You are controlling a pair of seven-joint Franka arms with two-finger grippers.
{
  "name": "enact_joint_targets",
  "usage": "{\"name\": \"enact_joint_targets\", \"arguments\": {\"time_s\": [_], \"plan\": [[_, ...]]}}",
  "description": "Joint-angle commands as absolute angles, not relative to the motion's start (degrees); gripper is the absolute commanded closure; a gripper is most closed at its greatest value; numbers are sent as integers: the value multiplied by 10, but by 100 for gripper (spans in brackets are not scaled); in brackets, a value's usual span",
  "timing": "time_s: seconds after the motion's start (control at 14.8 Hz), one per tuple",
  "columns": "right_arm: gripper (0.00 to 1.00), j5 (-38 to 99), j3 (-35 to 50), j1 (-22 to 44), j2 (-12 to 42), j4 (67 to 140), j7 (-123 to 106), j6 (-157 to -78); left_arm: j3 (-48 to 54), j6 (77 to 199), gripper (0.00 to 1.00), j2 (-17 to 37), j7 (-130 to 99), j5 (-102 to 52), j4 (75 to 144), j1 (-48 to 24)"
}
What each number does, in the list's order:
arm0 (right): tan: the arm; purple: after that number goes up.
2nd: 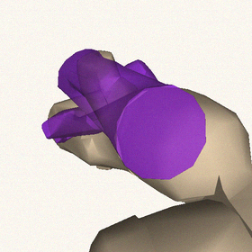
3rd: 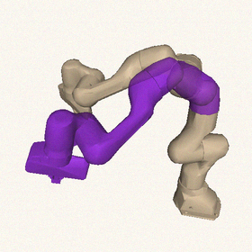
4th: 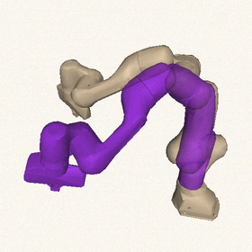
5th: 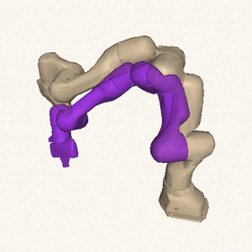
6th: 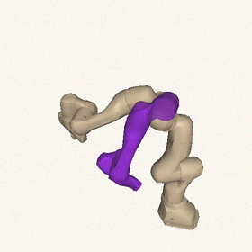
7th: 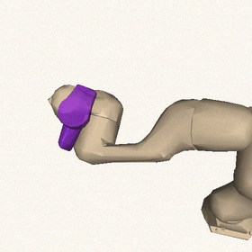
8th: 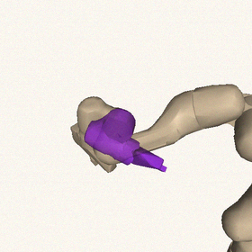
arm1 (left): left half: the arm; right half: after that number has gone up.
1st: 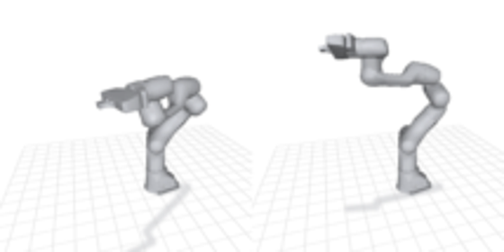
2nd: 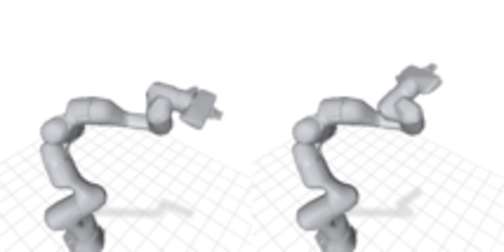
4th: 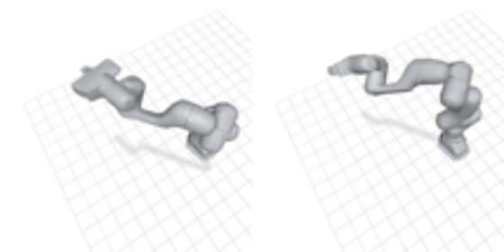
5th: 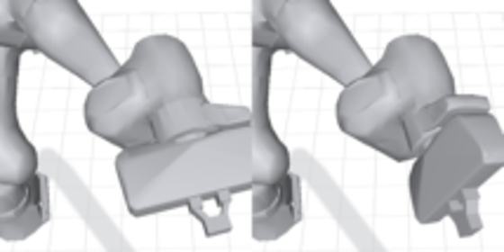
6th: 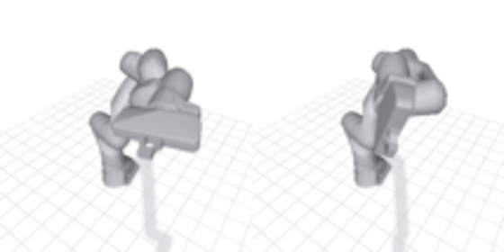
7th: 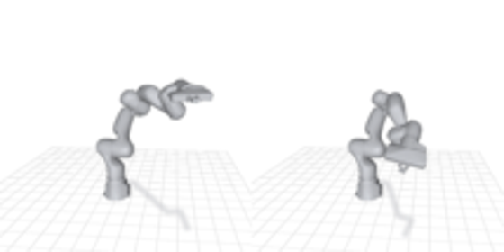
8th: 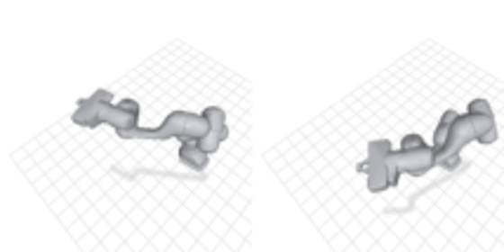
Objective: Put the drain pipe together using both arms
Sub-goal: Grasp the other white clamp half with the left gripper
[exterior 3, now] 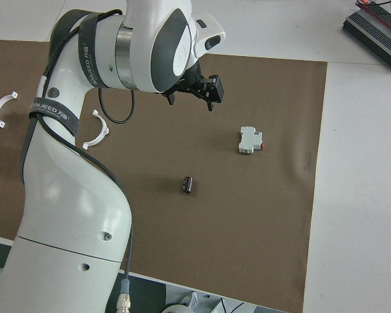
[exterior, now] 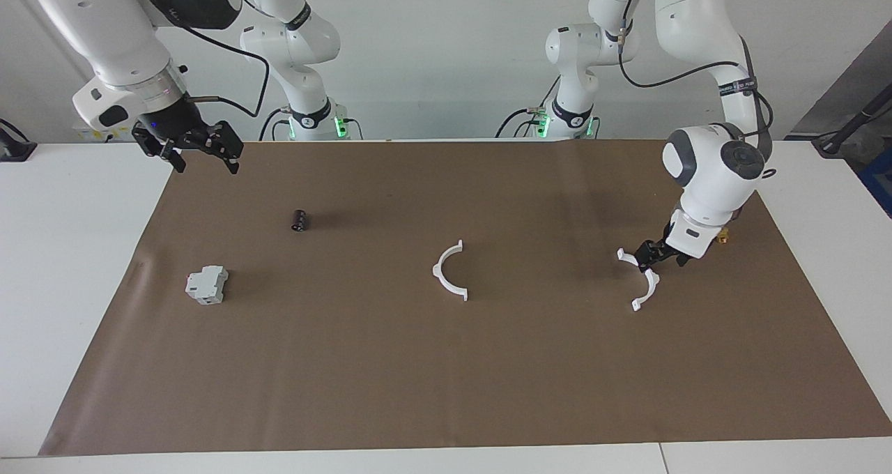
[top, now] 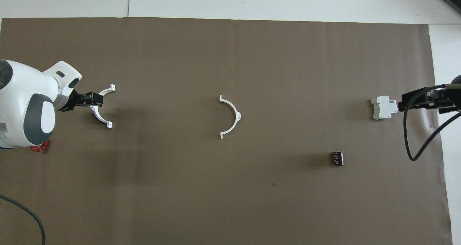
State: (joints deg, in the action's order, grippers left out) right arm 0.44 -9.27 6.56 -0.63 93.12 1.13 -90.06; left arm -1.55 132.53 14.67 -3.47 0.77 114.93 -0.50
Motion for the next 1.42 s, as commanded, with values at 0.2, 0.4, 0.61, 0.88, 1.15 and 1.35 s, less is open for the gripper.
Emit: {"name": "enact_joint_targets", "arguments": {"time_s": [0.2,0.4,0.61,0.88,1.15,1.35], "plan": [[0,-8,-86,60,-18,940,-7,-890,-14,1376,9,176,-43,3,1152,-7],[0,-28,-84,65,-18,940,-11,-889,-13,1381,11,178,-43,3,1152,-7],[0,-20,-83,63,-18,938,-10,-882,-13,1382,12,178,-43,3,1152,-8],[0,5,-83,60,-18,935,-6,-873,-13,1390,27,183,-44,3,1154,-9],[0,2,-82,59,-23,939,-5,-875,-13,1392,55,184,-44,3,1154,-9],[0,4,-82,58,-24,938,-6,-875,-13,1394,88,184,-43,3,1154,-9]]}}
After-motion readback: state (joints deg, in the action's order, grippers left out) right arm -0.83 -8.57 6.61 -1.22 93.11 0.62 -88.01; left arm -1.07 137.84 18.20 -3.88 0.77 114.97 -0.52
